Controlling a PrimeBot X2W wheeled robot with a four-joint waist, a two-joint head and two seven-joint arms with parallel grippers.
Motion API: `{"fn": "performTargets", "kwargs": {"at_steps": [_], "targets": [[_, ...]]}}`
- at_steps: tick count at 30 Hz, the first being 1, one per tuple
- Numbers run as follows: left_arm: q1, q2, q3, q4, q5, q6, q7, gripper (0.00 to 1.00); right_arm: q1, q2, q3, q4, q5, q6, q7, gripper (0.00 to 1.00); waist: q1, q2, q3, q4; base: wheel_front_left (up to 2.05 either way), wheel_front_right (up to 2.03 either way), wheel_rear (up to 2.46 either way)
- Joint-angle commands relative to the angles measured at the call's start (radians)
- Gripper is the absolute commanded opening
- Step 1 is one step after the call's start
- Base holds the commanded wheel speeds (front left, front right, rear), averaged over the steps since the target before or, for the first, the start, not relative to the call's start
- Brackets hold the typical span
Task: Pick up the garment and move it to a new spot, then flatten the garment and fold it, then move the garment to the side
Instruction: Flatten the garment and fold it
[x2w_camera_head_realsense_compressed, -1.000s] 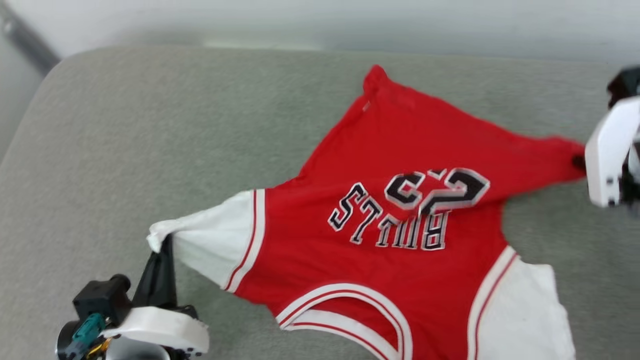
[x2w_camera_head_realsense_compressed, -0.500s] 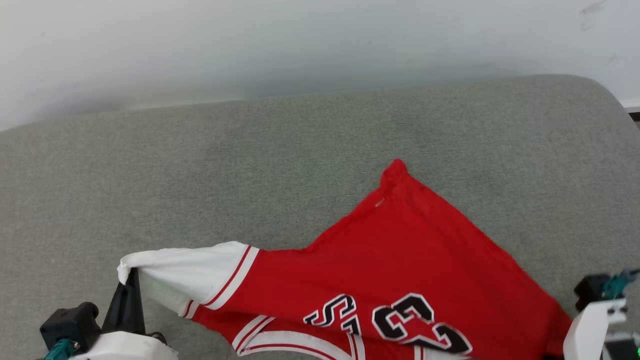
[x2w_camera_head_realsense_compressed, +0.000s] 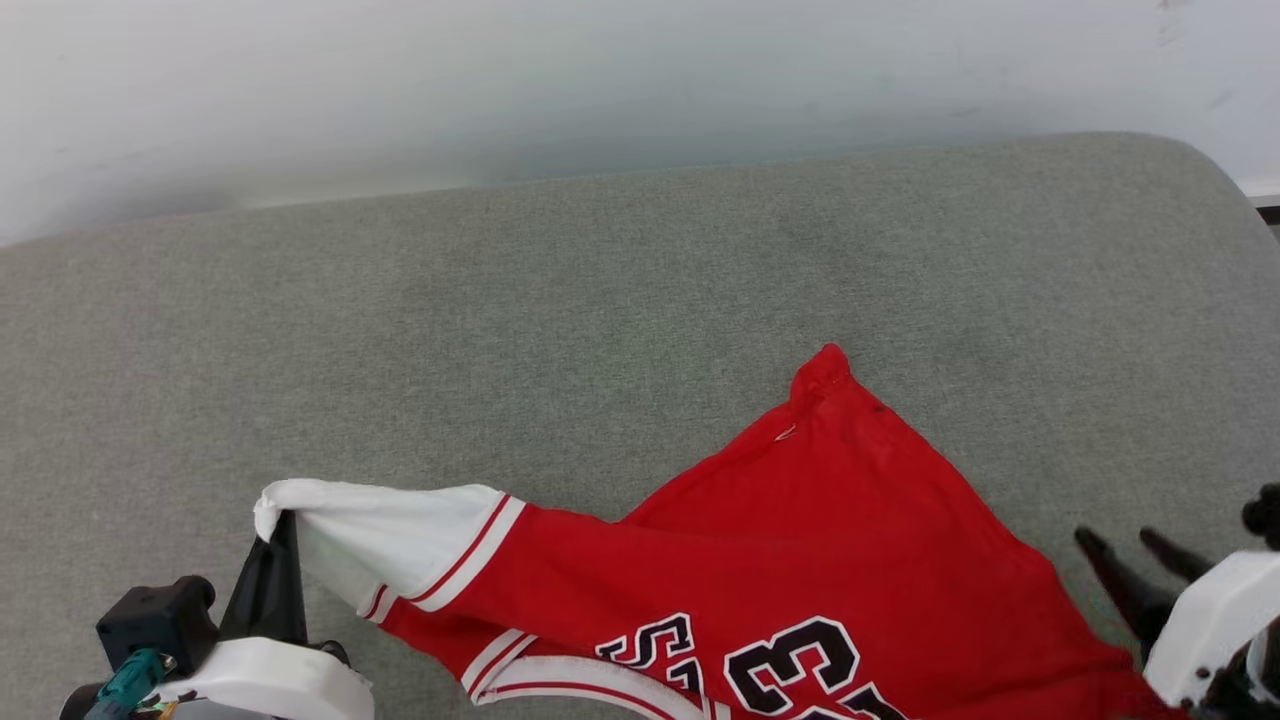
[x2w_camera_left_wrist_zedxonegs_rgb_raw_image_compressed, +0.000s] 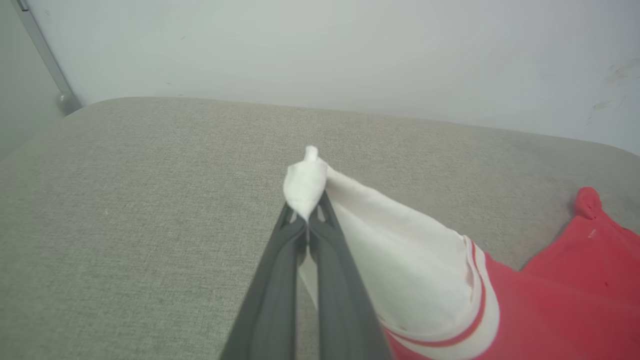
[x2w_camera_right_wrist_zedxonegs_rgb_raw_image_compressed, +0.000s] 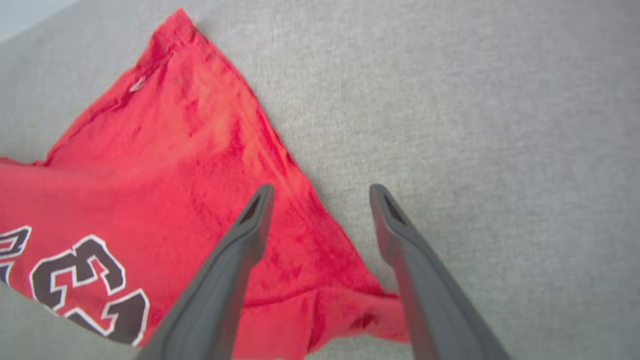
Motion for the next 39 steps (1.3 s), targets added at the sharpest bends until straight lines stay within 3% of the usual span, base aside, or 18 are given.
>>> {"fn": "performTargets", "kwargs": {"at_steps": [1, 4, 8, 20, 28, 34, 35, 36, 39], "targets": [[-0.016, 0.005, -0.002, -0.006, 0.007, 0.002, 0.001, 0.00, -0.031, 0.010, -0.013, -0.004, -0.011, 0.000, -0.044, 1.00, 0.0002, 0.0000, 0.002, 0.007, 0.00, 0.00, 0.00], [-0.037, -0.004, -0.015, -0.010, 0.012, 0.000, 0.003, 0.00, -0.091, 0.035, -0.030, 0.019, -0.018, 0.000, -0.146, 1.00, 0.0002, 0.0000, 0.010, 0.025, 0.00, 0.00, 0.00], [-0.074, -0.016, -0.032, -0.014, 0.022, -0.005, 0.003, 0.00, -0.189, 0.029, 0.003, 0.070, -0.017, 0.000, -0.171, 1.00, 0.0002, 0.0000, 0.034, 0.047, 0.00, 0.00, 0.00], [-0.212, -0.064, -0.113, -0.001, 0.057, -0.045, -0.003, 0.00, -0.559, -0.133, 0.297, 0.251, 0.063, 0.000, 0.232, 1.00, 0.0002, 0.0000, 0.160, 0.151, 0.00, 0.00, 0.00], [-0.279, -0.094, -0.147, 0.029, 0.068, -0.068, -0.014, 0.00, -0.701, -0.136, 0.444, 0.389, 0.111, 0.000, 0.266, 1.00, 0.0002, 0.0000, 0.225, 0.206, 0.00, 0.00, 0.00], [-0.288, -0.101, -0.153, 0.056, 0.059, -0.077, -0.021, 0.00, -0.695, -0.114, 0.562, 0.513, 0.174, 0.000, 0.338, 1.00, 0.0002, 0.0000, 0.226, 0.218, 0.00, 0.00, 0.00], [-0.286, -0.101, -0.151, 0.059, 0.057, -0.077, -0.022, 0.00, -0.693, -0.109, 0.574, 0.522, 0.189, 0.001, 0.342, 0.36, 0.0002, 0.0000, 0.225, 0.217, 0.00, 0.00, 0.00], [-0.283, -0.101, -0.151, 0.062, 0.055, -0.077, -0.024, 0.00, -0.691, -0.106, 0.587, 0.535, 0.201, 0.001, 0.359, 0.00, 0.0002, 0.0000, 0.222, 0.216, 0.00, 0.00, 0.00], [-0.276, -0.101, -0.150, 0.068, 0.051, -0.077, -0.026, 0.00, -0.702, -0.109, 0.606, 0.538, 0.227, 0.001, 0.336, 0.00, 0.0002, 0.0000, 0.214, 0.213, 0.00, 0.00, 0.00]]}}
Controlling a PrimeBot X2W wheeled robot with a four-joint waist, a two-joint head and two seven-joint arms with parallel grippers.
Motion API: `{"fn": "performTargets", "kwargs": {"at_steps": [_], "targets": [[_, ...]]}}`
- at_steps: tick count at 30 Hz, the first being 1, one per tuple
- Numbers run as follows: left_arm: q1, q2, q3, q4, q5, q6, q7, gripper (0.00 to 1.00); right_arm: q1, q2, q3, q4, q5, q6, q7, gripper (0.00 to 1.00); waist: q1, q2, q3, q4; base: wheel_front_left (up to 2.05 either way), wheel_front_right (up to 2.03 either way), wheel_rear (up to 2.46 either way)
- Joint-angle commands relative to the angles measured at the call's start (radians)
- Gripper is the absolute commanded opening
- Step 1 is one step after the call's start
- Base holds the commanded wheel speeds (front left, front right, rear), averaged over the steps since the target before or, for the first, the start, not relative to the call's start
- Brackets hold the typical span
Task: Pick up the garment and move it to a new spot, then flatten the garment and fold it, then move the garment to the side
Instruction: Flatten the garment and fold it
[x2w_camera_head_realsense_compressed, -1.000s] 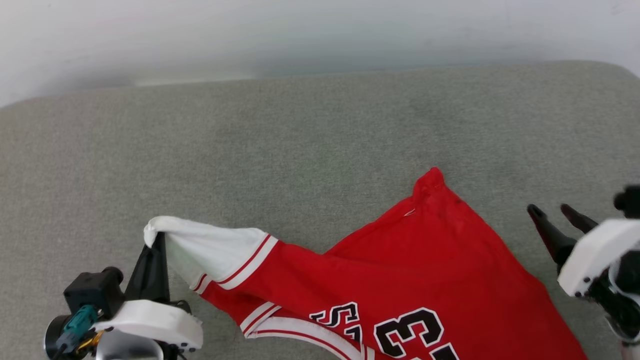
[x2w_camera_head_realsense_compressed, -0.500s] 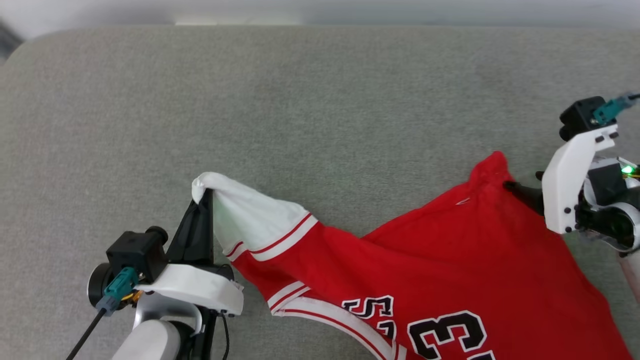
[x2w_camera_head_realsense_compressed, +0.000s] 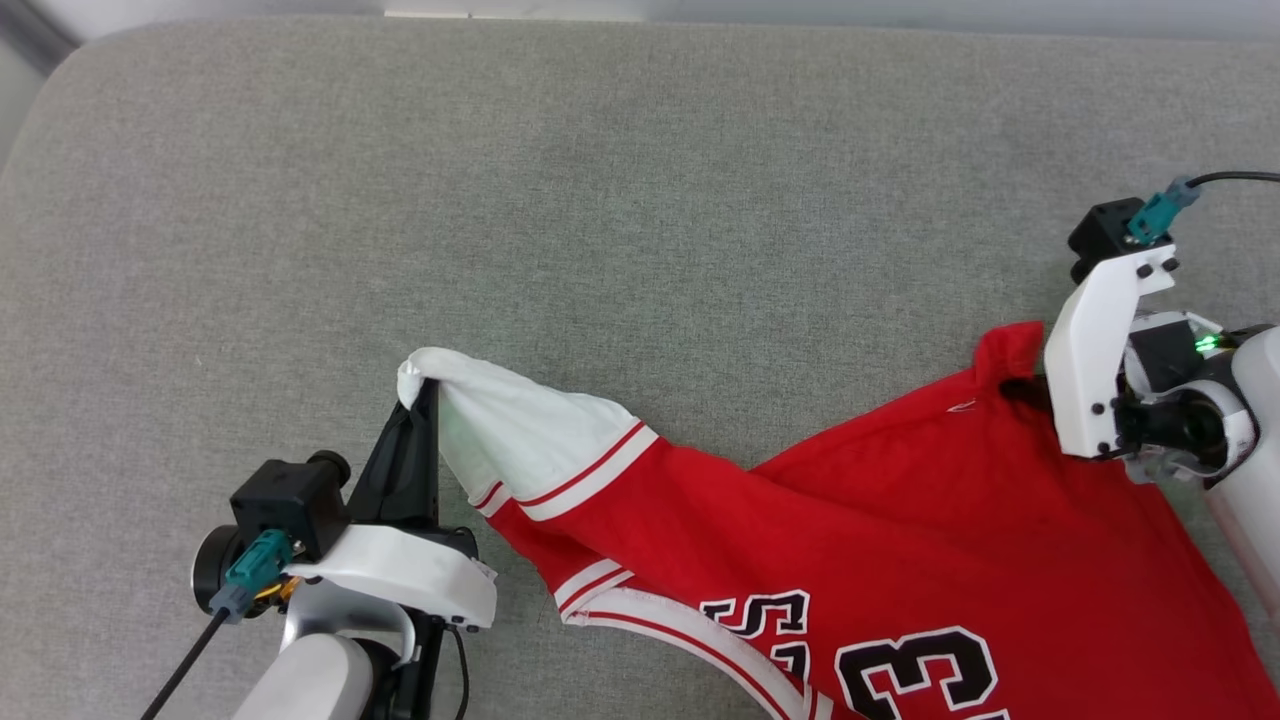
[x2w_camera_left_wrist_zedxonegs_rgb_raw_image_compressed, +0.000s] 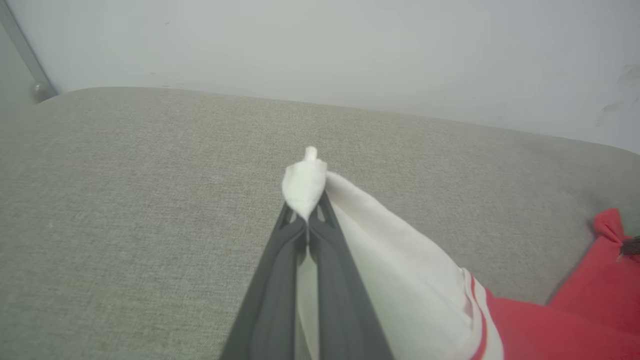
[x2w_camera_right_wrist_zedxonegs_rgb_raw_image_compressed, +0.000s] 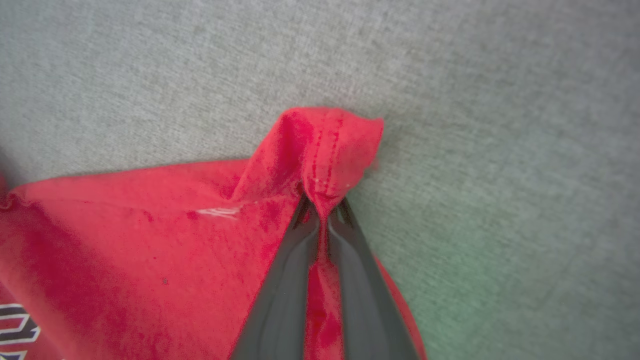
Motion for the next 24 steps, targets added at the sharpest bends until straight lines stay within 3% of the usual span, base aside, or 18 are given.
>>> {"fn": "performTargets", "kwargs": {"at_steps": [1, 11, 17, 24], "targets": [[-0.001, 0.002, 0.006, 0.002, -0.006, -0.004, -0.006, 0.00, 0.054, 0.029, 0.041, 0.030, 0.014, 0.003, -0.003, 0.00, -0.0001, 0.0000, -0.008, -0.004, 0.00, 0.00, 0.00], [-0.100, 0.096, 0.065, 0.002, -0.006, -0.029, 0.032, 0.00, -0.075, 0.002, 0.005, 0.027, -0.011, 0.001, -0.225, 0.00, -0.0001, 0.0000, -0.100, -0.059, 0.00, 0.00, 0.00], [-0.284, 0.135, 0.105, 0.062, -0.028, -0.072, 0.082, 0.00, -0.180, 0.052, -0.048, 0.102, -0.061, 0.001, -0.351, 0.00, -0.0001, 0.0000, -0.149, -0.116, 0.00, 0.00, 0.00], [-0.577, 0.134, 0.105, 0.285, -0.037, -0.146, 0.125, 0.00, -0.361, 0.125, -0.091, 0.197, -0.138, 0.001, -0.491, 0.00, -0.0001, 0.0000, -0.154, -0.172, 0.00, 0.00, 0.00]]}}
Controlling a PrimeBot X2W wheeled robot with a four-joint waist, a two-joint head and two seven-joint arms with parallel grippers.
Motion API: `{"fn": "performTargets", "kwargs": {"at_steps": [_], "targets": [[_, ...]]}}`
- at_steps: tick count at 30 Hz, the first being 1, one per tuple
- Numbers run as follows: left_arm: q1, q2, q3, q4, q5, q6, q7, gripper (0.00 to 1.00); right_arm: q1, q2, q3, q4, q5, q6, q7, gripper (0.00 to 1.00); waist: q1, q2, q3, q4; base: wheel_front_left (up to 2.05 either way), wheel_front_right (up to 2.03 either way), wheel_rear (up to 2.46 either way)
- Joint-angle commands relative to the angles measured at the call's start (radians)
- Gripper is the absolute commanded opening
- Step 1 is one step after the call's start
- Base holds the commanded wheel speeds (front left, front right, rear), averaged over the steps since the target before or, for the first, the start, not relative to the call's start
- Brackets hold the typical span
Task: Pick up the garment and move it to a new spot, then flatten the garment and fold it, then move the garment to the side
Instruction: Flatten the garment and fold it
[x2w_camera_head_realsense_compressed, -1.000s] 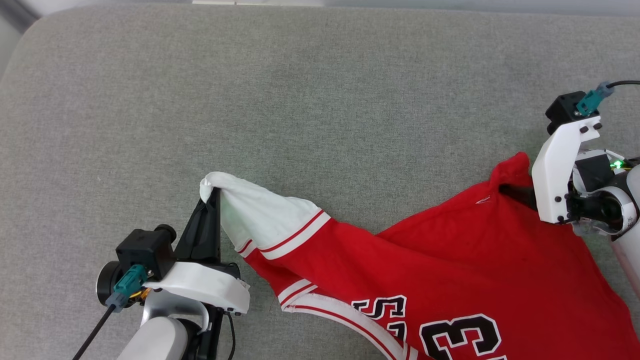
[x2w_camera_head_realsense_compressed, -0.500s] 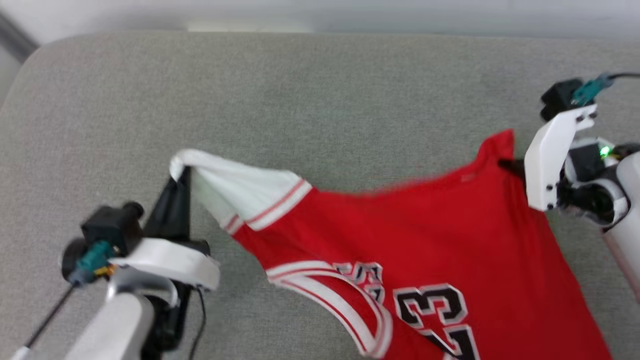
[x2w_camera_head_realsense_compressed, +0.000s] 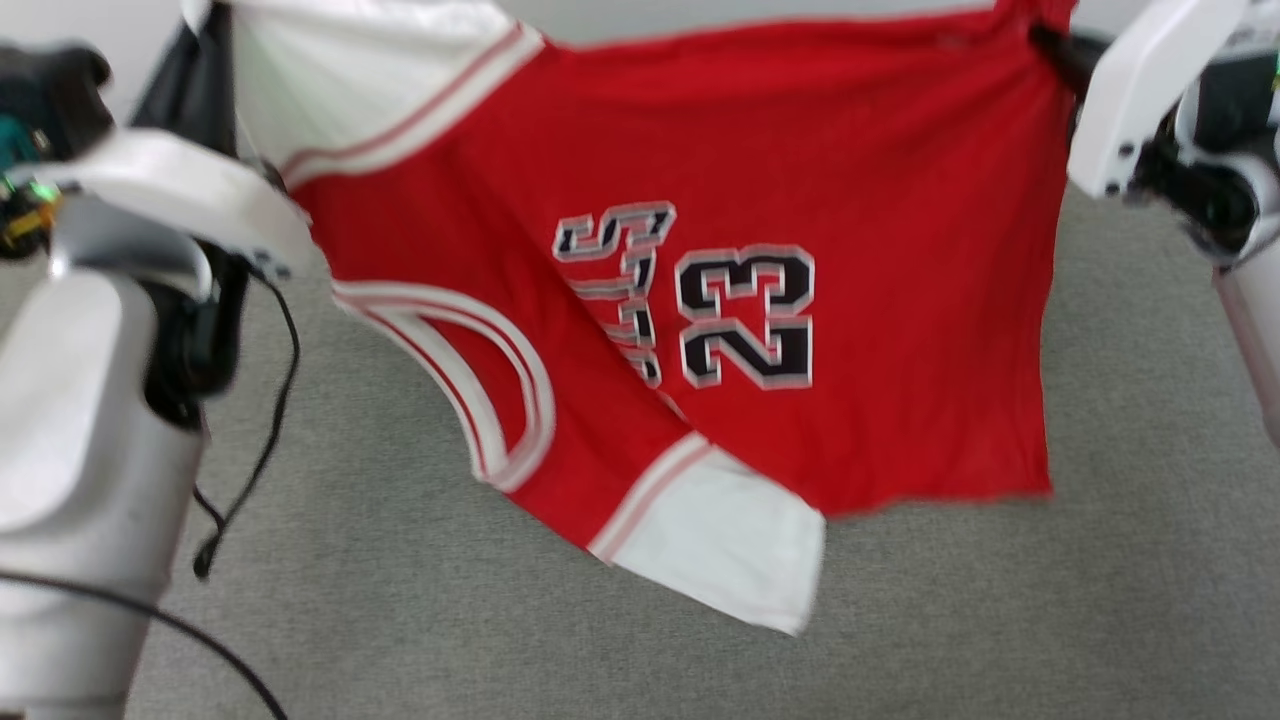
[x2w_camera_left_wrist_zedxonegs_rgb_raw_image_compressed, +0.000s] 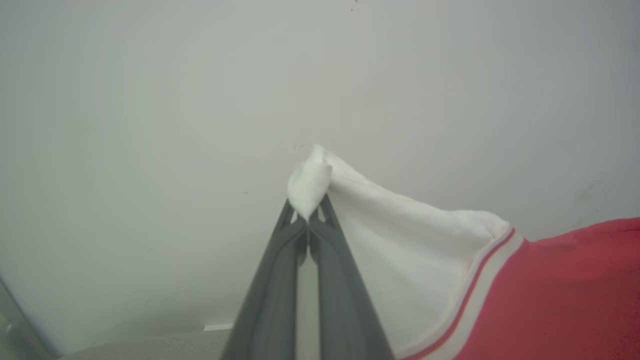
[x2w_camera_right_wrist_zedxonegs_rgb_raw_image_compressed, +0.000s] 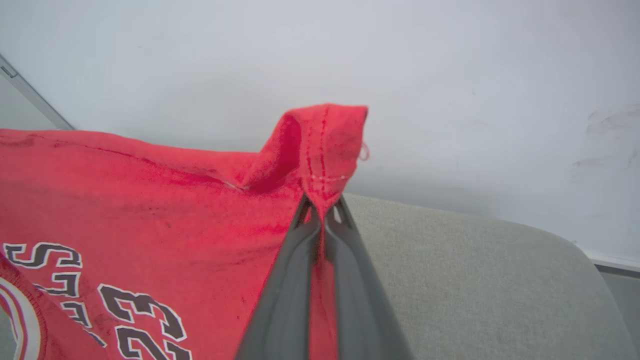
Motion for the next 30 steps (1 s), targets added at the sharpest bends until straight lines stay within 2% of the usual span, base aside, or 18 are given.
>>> {"fn": "performTargets", "kwargs": {"at_steps": [1, 9, 13, 16, 20, 24, 30], "targets": [[-0.080, 0.001, 0.008, 0.048, 0.007, -0.015, -0.008, 0.00, -0.063, 0.025, -0.014, 0.015, -0.008, 0.000, -0.037, 0.00, -0.0001, -0.0001, 0.009, -0.023, 0.00, 0.00, 0.00], [-0.450, -0.004, 0.015, 0.243, 0.054, -0.049, -0.069, 0.00, -0.323, 0.063, -0.080, 0.088, -0.074, 0.000, -0.192, 0.00, -0.0001, -0.0001, 0.112, -0.047, 0.00, 0.00, 0.00], [-0.586, -0.002, 0.009, 0.281, 0.081, -0.057, -0.084, 0.00, -0.421, 0.065, -0.102, 0.099, -0.096, 0.000, -0.240, 0.00, -0.0001, -0.0001, 0.164, -0.044, 0.00, 0.00, 0.00], [-0.758, 0.010, 0.006, 0.312, 0.109, -0.065, -0.088, 0.00, -0.544, 0.063, -0.119, 0.100, -0.115, 0.000, -0.292, 0.00, -0.0001, -0.0001, 0.251, -0.041, 0.00, 0.00, 0.00], [-0.892, 0.016, 0.003, 0.338, 0.123, -0.076, -0.076, 0.00, -0.650, 0.061, -0.129, 0.107, -0.121, 0.000, -0.329, 0.00, -0.0001, -0.0001, 0.338, -0.036, 0.00, 0.00, 0.00], [-0.966, 0.011, 0.011, 0.379, 0.120, -0.078, -0.086, 0.00, -0.703, 0.067, -0.123, 0.135, -0.121, 0.000, -0.367, 0.00, -0.0001, -0.0001, 0.405, -0.031, 0.00, 0.00, 0.00], [-0.978, -0.001, 0.010, 0.441, 0.107, -0.090, -0.114, 0.00, -0.715, 0.070, -0.091, 0.175, -0.098, 0.000, -0.397, 0.00, -0.0001, -0.0001, 0.451, -0.020, 0.00, 0.00, 0.00]]}}
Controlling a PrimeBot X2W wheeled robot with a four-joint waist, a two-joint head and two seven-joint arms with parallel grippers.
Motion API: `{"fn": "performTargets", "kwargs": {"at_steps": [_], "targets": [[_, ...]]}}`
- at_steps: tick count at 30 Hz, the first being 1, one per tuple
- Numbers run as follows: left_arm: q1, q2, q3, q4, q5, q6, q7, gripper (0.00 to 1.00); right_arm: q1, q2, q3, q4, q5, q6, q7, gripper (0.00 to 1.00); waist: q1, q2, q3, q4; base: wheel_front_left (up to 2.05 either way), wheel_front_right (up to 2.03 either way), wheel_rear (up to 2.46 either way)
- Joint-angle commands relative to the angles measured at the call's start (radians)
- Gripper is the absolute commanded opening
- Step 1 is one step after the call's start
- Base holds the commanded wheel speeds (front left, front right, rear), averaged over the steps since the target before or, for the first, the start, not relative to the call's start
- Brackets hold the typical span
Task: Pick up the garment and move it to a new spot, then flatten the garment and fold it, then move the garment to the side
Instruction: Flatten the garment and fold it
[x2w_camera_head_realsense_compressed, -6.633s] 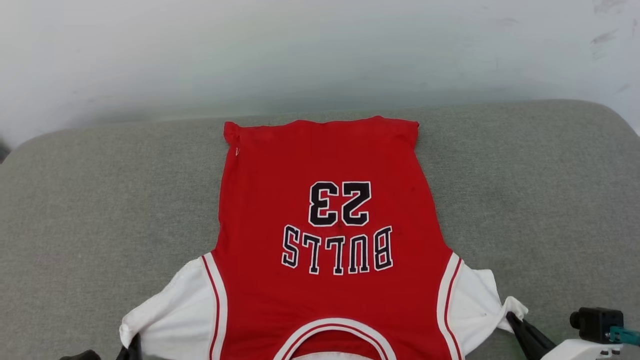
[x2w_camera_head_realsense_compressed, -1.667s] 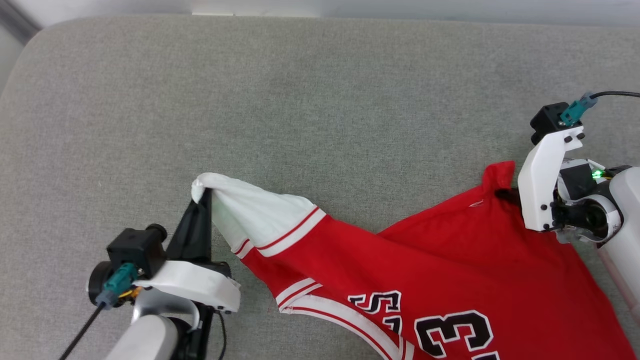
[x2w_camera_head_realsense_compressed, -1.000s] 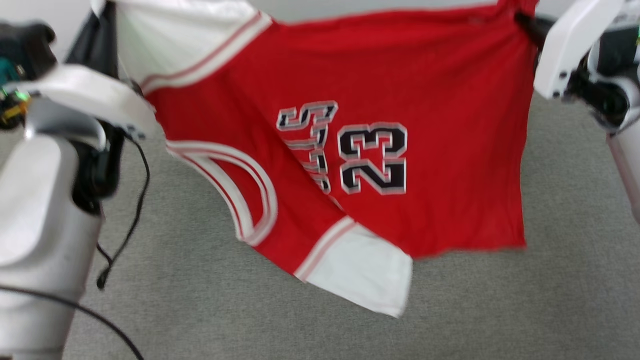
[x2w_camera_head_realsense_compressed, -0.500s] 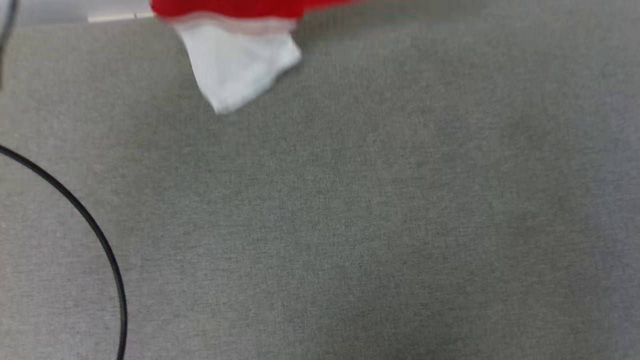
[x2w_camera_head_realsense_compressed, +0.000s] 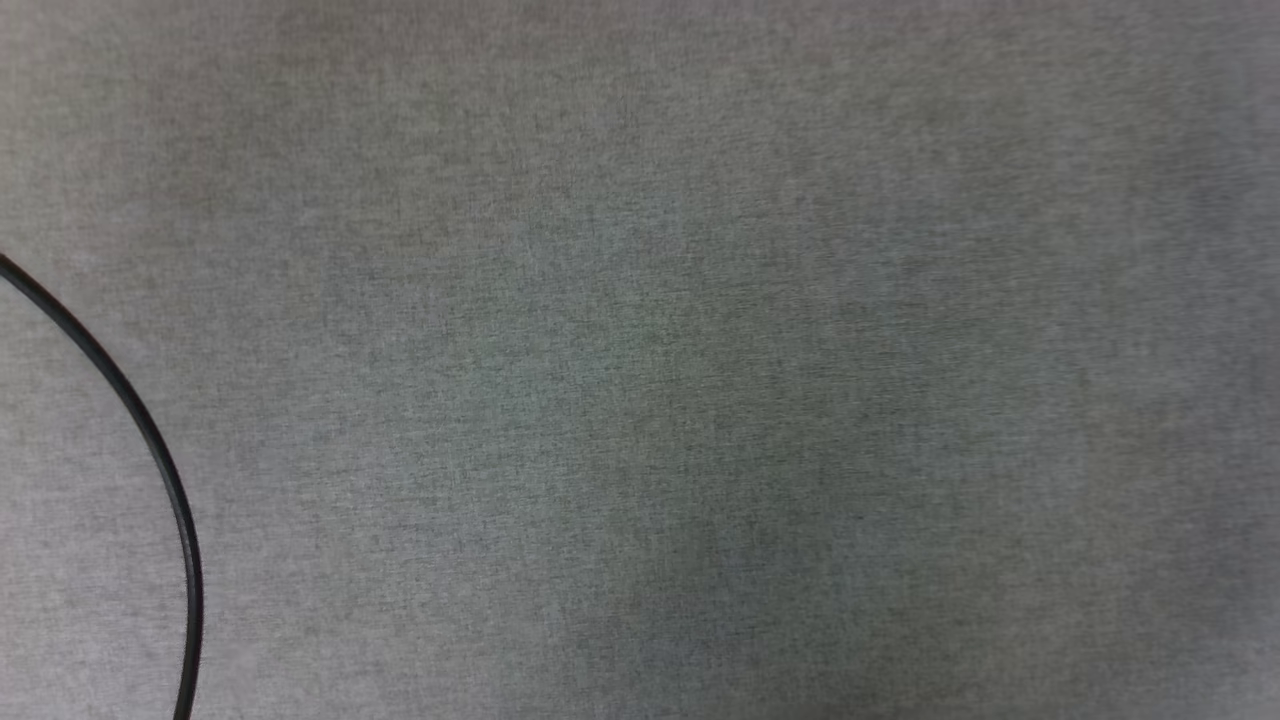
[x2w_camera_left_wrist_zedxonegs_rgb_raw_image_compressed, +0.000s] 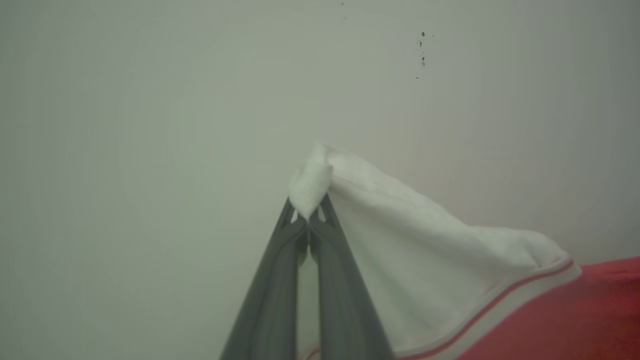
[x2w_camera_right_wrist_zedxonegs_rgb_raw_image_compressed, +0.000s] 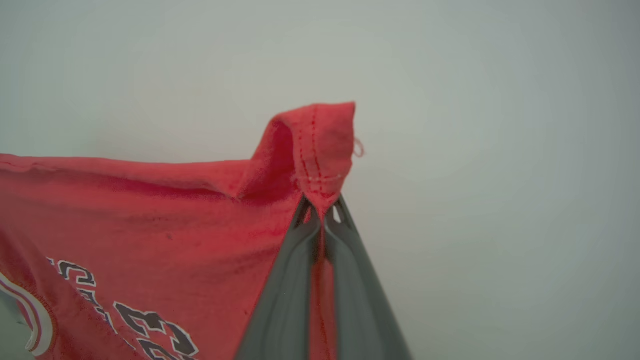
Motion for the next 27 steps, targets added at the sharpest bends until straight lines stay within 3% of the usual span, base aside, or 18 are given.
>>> {"fn": "performTargets", "kwargs": {"at_steps": [1, 8, 15, 23, 27], "targets": [[0.004, -0.001, 0.001, 0.011, -0.009, -0.008, -0.011, 0.00, -0.004, -0.003, 0.007, 0.010, 0.007, -0.001, -0.008, 0.00, -0.0002, 0.0000, 0.023, 0.011, 0.00, 0.00, 0.00], [0.116, -0.022, -0.011, 0.088, -0.031, -0.045, -0.045, 0.00, 0.111, 0.012, 0.090, 0.056, 0.068, -0.001, -0.024, 0.00, -0.0002, 0.0000, -0.002, 0.017, 0.00, 0.00, 0.00], [0.337, -0.028, -0.017, 0.117, -0.063, -0.077, -0.075, 0.00, 0.331, -0.010, 0.208, 0.051, 0.130, -0.001, -0.051, 0.00, -0.0002, 0.0000, -0.110, 0.029, 0.00, 0.00, 0.00], [0.719, -0.033, 0.041, 0.018, -0.139, -0.081, -0.092, 0.00, 0.619, -0.047, 0.305, 0.010, 0.230, -0.001, -0.090, 0.00, -0.0002, 0.0000, -0.268, 0.037, 0.00, 0.00, 0.00], [0.957, -0.033, 0.096, -0.101, -0.177, -0.049, -0.095, 0.00, 0.750, -0.058, 0.332, -0.017, 0.274, -0.001, -0.112, 0.00, -0.0002, 0.0000, -0.338, 0.037, 0.00, 0.00, 0.00]]}}
